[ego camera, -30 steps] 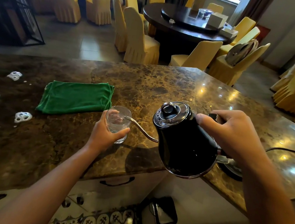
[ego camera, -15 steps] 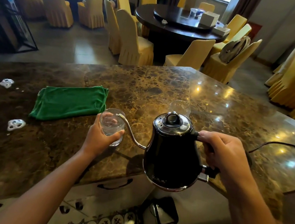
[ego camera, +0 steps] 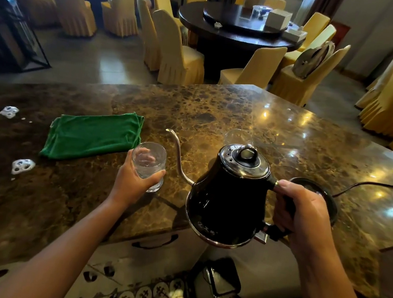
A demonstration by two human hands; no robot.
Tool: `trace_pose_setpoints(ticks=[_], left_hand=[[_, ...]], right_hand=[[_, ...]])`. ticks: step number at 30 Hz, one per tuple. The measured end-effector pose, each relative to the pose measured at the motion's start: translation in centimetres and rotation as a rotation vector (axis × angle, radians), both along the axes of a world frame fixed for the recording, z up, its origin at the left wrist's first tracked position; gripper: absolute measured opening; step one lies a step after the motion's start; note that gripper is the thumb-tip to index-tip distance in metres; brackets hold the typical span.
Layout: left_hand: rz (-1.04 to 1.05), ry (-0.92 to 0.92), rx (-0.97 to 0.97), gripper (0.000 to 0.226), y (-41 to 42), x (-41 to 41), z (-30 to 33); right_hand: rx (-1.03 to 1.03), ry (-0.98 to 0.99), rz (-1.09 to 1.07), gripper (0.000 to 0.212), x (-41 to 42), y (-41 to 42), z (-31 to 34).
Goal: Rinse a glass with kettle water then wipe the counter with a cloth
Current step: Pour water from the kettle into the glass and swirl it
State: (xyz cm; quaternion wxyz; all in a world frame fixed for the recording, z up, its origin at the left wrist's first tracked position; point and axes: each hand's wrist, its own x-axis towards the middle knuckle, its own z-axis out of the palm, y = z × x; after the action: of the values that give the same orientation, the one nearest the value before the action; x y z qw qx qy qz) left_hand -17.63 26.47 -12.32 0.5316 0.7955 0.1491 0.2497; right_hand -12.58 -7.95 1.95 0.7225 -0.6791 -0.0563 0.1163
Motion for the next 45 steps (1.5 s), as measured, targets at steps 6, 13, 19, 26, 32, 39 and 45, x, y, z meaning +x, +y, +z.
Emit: trace_pose_setpoints(ticks=[6,13,19,26,32,39,45], left_hand=[[0.020,0.001,0.005,0.072,-0.3,-0.2,0.2],[0.037,0.034,0.022,0.078,-0.2,-0.2,0.8],[0.054,0.078,0.024,0.072,-0.9,0.5,1.7],[-0.003,0.072,0.035,0.070,-2.3,2.9,2.3],[-0.027,0.066,0.050,0.076,-3.3,6.4,1.9],[0.013,0.071,0.042,0.080,-3.7,9.3,2.3],[0.018,0.095,0.051,0.082,-3.3,9.6,2.0]], right_hand=[[0.026,-0.008,-0.045,0.055,-0.7,-0.7,-0.3],[0.065,-0.011,-0.064,0.050,-1.3,-1.9,-0.6],[0.102,0.018,-0.180,0.056,-2.0,-2.9,-0.6],[0.123,0.023,-0.222,0.042,-2.7,-4.3,-1.0],[0.109,0.001,-0.270,0.052,-3.4,-5.5,-1.4],[0.101,0.001,-0.328,0.052,-3.7,-6.8,-1.8],[0.100,0.012,-0.344,0.050,-3.6,-7.3,-1.9]])
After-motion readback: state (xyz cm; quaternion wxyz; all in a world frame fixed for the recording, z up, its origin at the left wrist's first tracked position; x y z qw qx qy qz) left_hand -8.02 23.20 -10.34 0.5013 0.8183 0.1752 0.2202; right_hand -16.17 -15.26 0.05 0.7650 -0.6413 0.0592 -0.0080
